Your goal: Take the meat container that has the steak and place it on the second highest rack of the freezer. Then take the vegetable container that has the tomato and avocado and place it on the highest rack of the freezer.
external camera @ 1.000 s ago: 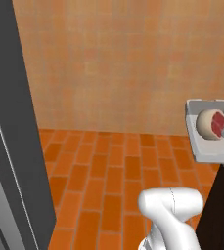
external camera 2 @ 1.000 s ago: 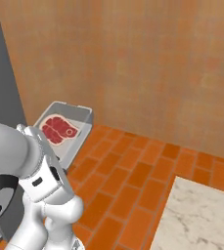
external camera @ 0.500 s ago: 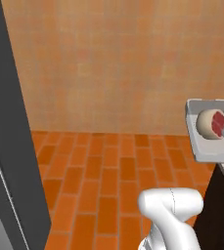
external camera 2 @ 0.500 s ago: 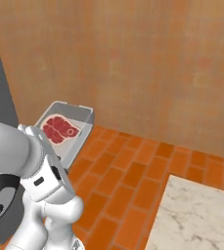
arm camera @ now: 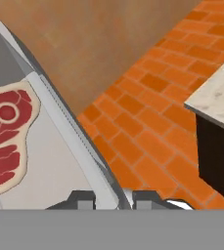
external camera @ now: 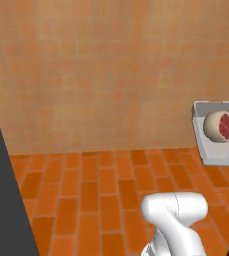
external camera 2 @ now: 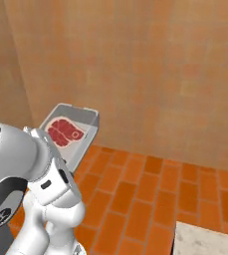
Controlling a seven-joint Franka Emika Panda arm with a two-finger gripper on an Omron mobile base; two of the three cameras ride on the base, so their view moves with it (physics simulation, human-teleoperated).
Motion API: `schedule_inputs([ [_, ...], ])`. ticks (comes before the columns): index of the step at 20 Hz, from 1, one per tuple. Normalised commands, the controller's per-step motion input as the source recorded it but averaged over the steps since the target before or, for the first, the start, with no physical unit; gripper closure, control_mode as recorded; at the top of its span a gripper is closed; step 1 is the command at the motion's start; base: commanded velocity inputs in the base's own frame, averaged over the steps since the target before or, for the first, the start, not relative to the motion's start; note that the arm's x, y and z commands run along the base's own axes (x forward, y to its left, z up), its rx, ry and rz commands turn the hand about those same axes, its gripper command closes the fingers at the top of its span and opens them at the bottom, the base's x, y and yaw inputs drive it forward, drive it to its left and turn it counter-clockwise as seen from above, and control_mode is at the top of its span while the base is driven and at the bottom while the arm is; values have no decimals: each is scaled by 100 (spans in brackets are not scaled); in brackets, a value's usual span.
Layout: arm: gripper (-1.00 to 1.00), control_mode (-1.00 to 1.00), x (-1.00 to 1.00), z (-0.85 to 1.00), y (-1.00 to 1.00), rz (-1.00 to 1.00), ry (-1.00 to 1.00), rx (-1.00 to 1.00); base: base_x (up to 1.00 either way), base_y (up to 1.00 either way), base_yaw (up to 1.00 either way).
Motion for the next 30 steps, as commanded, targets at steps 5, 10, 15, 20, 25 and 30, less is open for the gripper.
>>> schedule_inputs([
  [5,100,100,0,0,0,0,0,0,15,75,38],
  [10,100,100,0,0,0,0,0,0,-8,-23,79],
  [15,100,100,0,0,0,0,0,0,0,-25,76],
  [20,100,100,0,0,0,0,0,0,0,-3,85],
  [25,100,100,0,0,0,0,0,0,0,-18,84],
  [30,100,100,0,0,0,0,0,0,8,-39,82],
])
